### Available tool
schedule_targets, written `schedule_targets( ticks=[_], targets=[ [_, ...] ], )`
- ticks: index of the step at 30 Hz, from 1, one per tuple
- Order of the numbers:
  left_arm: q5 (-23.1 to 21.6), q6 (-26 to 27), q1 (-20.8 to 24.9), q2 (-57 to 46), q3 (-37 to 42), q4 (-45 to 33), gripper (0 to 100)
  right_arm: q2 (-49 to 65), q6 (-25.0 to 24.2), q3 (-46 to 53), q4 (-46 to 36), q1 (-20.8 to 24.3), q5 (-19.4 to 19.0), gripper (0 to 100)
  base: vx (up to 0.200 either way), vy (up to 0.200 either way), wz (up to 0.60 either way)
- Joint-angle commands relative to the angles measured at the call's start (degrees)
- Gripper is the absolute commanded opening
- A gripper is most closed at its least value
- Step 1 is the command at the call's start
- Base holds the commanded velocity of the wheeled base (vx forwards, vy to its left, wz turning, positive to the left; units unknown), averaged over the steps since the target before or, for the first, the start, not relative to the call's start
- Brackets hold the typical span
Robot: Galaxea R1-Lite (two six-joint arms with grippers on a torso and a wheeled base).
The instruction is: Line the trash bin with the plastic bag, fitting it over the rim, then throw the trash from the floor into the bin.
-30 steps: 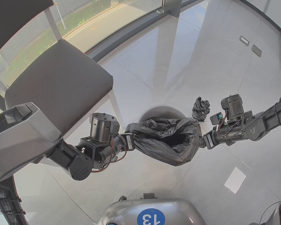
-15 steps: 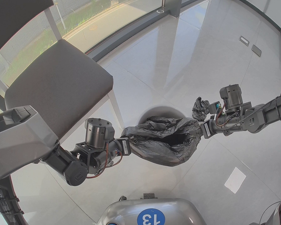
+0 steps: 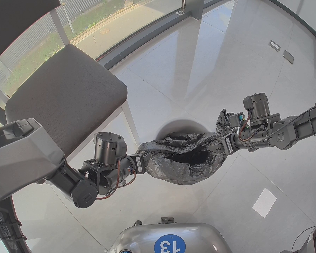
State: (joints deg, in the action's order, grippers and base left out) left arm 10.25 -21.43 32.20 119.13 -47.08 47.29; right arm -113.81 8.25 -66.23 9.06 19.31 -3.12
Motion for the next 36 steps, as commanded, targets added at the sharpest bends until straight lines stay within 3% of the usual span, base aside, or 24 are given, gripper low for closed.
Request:
schedule_targets(
  ticks=[1, 8, 12, 17, 18, 20, 23, 25, 36],
  targets=[
    [0.0, 0.0, -0.3, 0.1, -0.3, 0.0, 100, 0.1, 0.1, -0.1, 0.2, 0.2, 0.0, 100, 0.0, 0.0, 0.0],
    [0.9, 0.4, -1.5, -1.1, -0.6, 0.0, 100, 0.1, 0.9, -1.8, 0.4, 2.0, -0.1, 100, 0.0, 0.0, 0.0],
    [1.0, 1.7, -1.4, -2.9, -0.6, 0.1, 100, -0.4, 8.8, -2.7, 1.7, 3.0, -0.7, 100, 0.0, 0.0, 0.0],
    [1.0, 2.3, -1.2, -4.3, -0.5, 0.1, 100, -3.1, 24.4, -2.9, 9.8, 3.3, -1.3, 100, 0.0, 0.0, 0.0],
    [1.0, 2.3, -1.2, -4.3, -0.5, 0.0, 100, -3.2, 24.9, -3.0, 10.0, 3.3, -1.3, 100, 0.0, 0.0, 0.0],
    [1.0, 2.6, -1.2, -4.9, -0.4, 0.0, 100, -4.7, 36.0, -5.8, 10.5, 3.5, -1.4, 100, 0.0, 0.0, 0.0],
    [1.0, 4.1, -1.2, -5.1, -0.4, 0.1, 100, -7.5, 49.0, -10.8, 10.4, 3.1, -3.1, 100, 0.0, 0.0, 0.0],
    [1.0, 4.3, -1.2, -5.3, -0.4, 0.6, 100, -9.3, 51.3, -13.1, 10.2, 3.1, -4.9, 100, 0.0, 0.0, 0.0],
    [1.0, 4.6, -1.3, -5.8, 0.1, 1.9, 100, -11.3, 49.8, -11.2, 7.8, 4.7, -5.4, 100, 0.0, 0.0, 0.0]
  ],
)
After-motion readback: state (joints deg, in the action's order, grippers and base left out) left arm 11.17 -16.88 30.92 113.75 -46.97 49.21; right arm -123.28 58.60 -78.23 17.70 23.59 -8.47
